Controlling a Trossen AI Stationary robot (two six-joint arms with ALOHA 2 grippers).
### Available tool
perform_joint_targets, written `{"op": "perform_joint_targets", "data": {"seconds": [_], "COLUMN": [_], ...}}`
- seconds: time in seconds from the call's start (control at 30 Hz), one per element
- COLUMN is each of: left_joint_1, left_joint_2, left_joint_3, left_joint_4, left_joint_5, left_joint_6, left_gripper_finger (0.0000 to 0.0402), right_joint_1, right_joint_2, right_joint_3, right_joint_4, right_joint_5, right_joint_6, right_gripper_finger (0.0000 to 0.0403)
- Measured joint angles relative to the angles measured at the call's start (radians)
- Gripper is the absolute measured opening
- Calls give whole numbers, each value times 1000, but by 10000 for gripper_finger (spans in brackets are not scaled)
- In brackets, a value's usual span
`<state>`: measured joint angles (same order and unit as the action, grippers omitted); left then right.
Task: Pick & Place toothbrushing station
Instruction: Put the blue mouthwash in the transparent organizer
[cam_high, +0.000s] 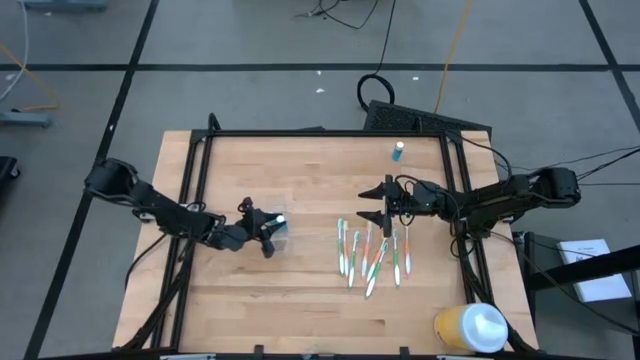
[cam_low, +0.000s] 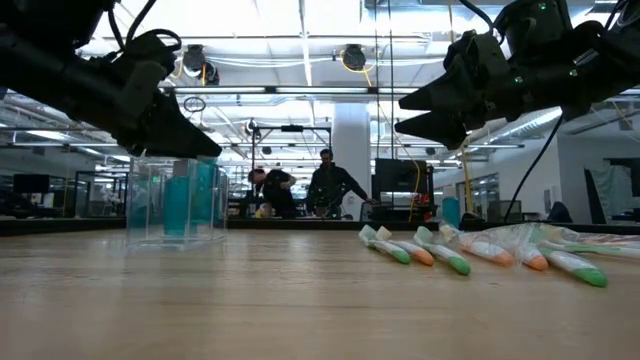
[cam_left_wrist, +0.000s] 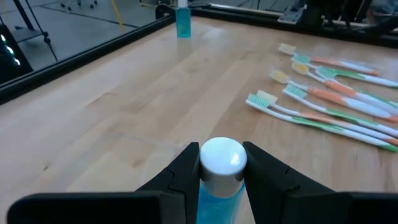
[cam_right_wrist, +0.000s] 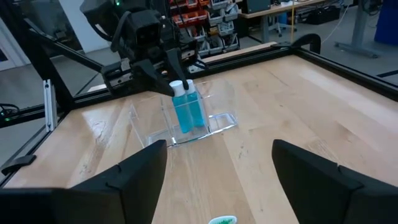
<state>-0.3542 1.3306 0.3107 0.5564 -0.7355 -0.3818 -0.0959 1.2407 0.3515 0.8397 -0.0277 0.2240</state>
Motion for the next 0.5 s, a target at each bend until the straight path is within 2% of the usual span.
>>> {"op": "perform_joint_targets", "data": {"seconds": [0.4,0.5], "left_joint_1": [0,0], "left_joint_2": [43,44], "left_joint_3": [1,1], "left_joint_4": [50,49], "left_joint_5": [-6,-3], "left_joint_6": [-8,-7], "left_gripper_finger": [99,119], "right_joint_1": [0,0], "right_joint_2": [0,0], "right_joint_3": [0,0], "right_joint_4": [-5,-5], "right_joint_5": [0,0], "right_joint_6": [0,0], "right_gripper_finger": [279,279]}}
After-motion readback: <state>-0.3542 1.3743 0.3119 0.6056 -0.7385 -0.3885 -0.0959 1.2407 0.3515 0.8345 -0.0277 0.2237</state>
